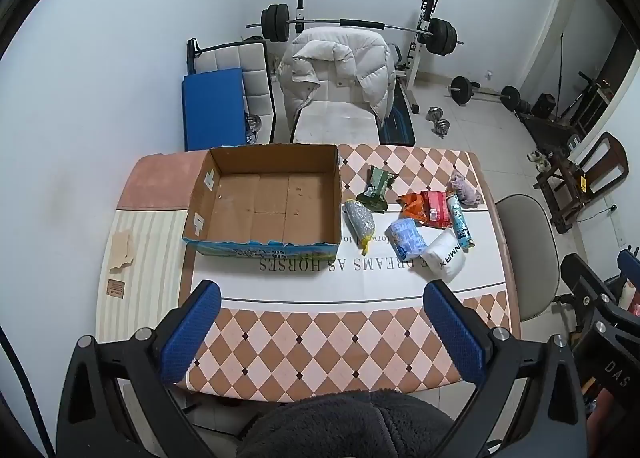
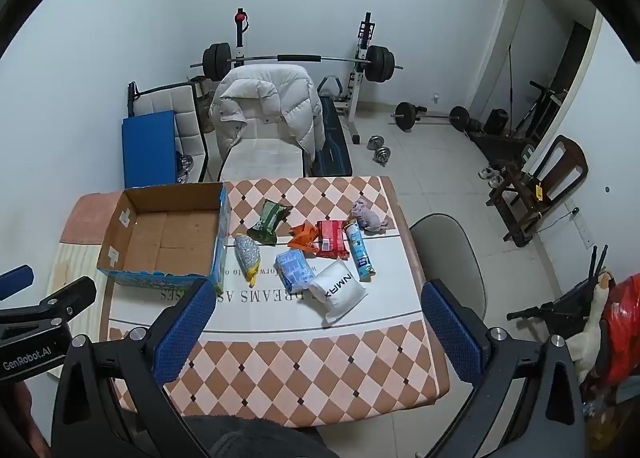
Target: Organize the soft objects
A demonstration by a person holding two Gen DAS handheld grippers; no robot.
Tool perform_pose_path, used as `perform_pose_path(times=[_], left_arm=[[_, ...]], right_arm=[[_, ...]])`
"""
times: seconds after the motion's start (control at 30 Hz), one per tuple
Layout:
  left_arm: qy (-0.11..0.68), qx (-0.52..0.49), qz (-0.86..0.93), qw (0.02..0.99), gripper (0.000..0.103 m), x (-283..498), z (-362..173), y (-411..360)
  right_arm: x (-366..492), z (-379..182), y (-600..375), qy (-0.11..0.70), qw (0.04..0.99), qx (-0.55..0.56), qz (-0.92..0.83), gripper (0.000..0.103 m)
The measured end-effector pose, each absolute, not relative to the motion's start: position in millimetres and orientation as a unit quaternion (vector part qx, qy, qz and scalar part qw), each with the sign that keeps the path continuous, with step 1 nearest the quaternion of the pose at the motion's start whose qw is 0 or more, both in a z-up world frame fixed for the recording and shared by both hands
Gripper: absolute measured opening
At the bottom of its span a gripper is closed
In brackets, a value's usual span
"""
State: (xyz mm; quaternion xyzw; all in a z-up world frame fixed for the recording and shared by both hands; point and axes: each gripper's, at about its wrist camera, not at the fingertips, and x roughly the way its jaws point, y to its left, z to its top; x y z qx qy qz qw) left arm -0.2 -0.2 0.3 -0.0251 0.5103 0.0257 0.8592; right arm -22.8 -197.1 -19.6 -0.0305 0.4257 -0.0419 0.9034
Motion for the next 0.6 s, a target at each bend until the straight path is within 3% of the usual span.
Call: perform_pose_path(times=[0.6], left_arm=[[0.5,-0.031,0.024,0.865,0.103,0.8,13.4,-3.0]], right_arm=[[-24.4,-10.2,-201.2,0.42,0.907,-0.016,-0.038,0.103]])
